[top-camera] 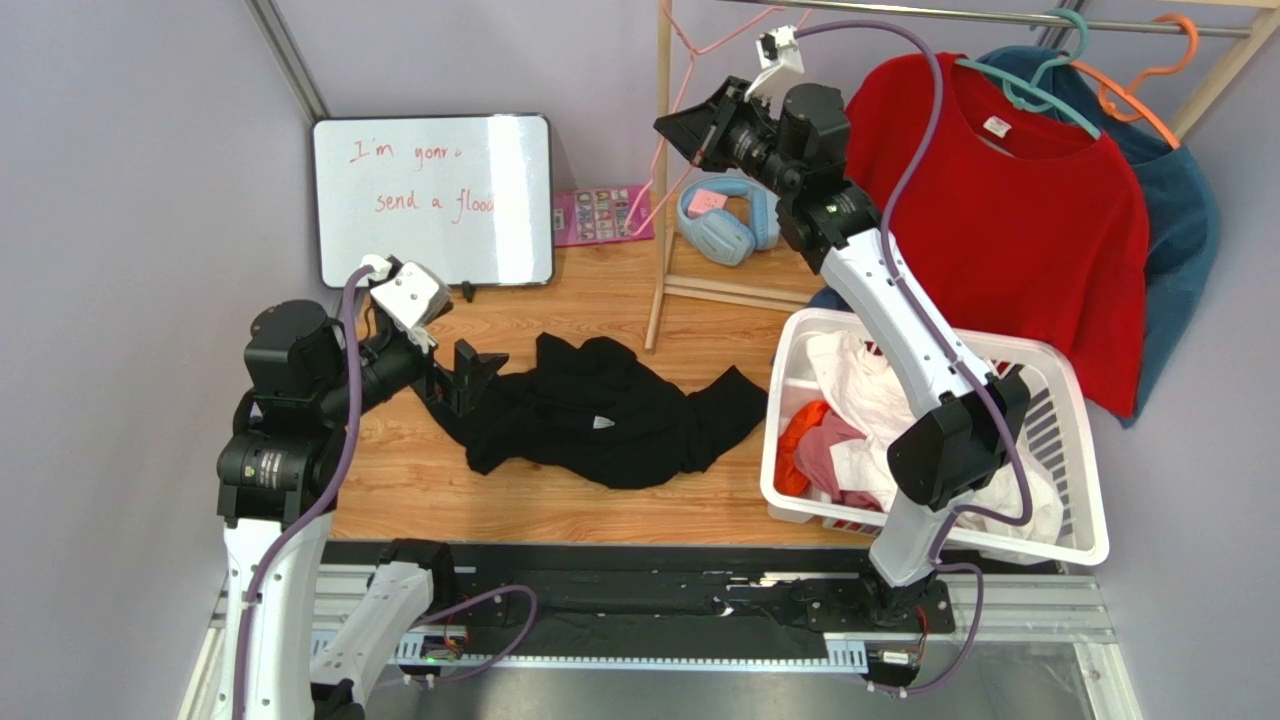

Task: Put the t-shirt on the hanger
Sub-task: Pick up the hanger from the clothesline.

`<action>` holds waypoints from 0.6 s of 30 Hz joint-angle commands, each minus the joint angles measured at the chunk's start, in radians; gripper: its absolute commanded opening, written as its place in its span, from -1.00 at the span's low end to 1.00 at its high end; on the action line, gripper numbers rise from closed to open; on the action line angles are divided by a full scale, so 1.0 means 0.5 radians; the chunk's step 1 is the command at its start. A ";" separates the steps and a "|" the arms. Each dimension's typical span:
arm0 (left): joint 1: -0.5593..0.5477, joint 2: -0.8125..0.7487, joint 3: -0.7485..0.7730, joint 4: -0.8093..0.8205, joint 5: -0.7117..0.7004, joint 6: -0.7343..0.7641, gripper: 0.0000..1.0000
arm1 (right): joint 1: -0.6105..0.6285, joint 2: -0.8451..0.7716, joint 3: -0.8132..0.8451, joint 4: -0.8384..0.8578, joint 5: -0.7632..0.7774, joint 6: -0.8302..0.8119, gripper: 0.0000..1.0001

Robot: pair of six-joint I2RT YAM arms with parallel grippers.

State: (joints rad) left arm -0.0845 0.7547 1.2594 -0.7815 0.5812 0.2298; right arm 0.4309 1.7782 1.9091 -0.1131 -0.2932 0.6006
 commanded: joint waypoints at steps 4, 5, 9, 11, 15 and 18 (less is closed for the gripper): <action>0.003 0.028 0.015 0.044 0.114 0.007 0.99 | 0.007 -0.188 -0.038 0.208 -0.178 -0.235 -1.00; 0.006 0.028 0.018 0.041 0.114 0.007 0.99 | 0.010 -0.188 -0.023 0.208 -0.168 -0.250 -1.00; 0.006 0.049 0.037 0.044 0.114 0.007 0.99 | -0.003 -0.154 0.050 0.171 -0.135 -0.357 -1.00; 0.006 0.049 0.040 0.041 0.114 0.007 0.98 | -0.027 -0.142 0.057 0.165 -0.126 -0.358 -1.00; 0.006 0.052 0.031 0.047 0.126 0.004 0.98 | -0.073 -0.123 0.051 0.171 -0.132 -0.406 -1.00; 0.006 0.058 0.034 0.047 0.129 0.001 0.99 | -0.104 -0.117 0.054 0.174 -0.150 -0.492 -1.00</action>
State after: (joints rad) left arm -0.0845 0.7799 1.2594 -0.7807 0.6228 0.2295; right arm 0.3985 1.7512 1.8832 -0.1066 -0.3515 0.4358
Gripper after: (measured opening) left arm 0.992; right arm 0.008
